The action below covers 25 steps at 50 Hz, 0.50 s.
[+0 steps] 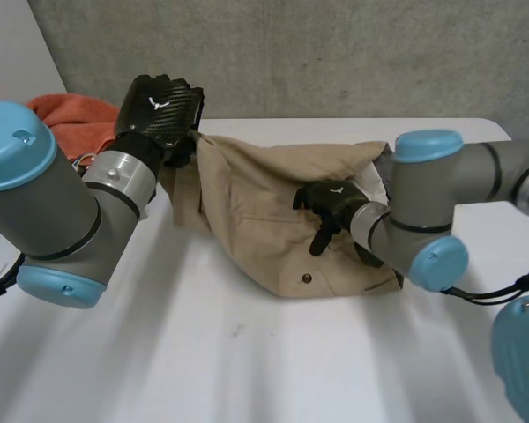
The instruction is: Fold the laundry.
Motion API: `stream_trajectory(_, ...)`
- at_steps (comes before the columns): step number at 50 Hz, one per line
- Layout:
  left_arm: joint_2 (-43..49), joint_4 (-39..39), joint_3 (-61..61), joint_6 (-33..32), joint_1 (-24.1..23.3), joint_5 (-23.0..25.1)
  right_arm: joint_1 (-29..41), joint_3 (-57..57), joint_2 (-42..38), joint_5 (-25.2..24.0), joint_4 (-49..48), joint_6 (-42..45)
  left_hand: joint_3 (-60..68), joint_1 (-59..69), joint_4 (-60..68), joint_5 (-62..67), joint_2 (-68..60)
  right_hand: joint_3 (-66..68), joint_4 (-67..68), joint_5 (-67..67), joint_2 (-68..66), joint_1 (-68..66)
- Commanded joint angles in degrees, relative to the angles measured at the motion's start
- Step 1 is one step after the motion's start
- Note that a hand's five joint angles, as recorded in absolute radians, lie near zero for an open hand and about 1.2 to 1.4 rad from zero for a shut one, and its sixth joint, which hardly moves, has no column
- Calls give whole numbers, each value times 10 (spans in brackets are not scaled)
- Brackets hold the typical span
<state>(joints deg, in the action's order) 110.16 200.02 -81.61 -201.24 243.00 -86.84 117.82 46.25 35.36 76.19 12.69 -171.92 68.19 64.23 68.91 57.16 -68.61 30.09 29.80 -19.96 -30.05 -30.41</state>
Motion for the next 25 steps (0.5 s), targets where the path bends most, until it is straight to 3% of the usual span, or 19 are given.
stream_trajectory(1, 27, 1, 8, 1, 11, 4, 11, -35, -36, 53, -50, 5, 118, 158, 111, 128, -114, 499, 502, -500, -499, -496)
stream_trajectory(5, 63, 23, 52, -2, 22, 7, -10, -85, -22, 94, -93, 18, 118, 158, 111, 128, -114, 499, 502, -500, -499, -496)
stream_trajectory(13, 83, 80, 223, 0, 30, -16, -69, -215, 35, 120, -209, 51, 118, 158, 111, 128, -114, 499, 502, -500, -499, -496)
stream_trajectory(20, 84, 145, 334, 27, 10, -61, -101, -235, 92, 102, -292, 49, 118, 158, 111, 128, -114, 499, 502, -500, -499, -496)
stream_trajectory(25, 93, 142, 327, 30, 6, -61, -106, -184, 116, 71, -280, 48, 118, 158, 111, 128, -114, 499, 502, -500, -499, -496)
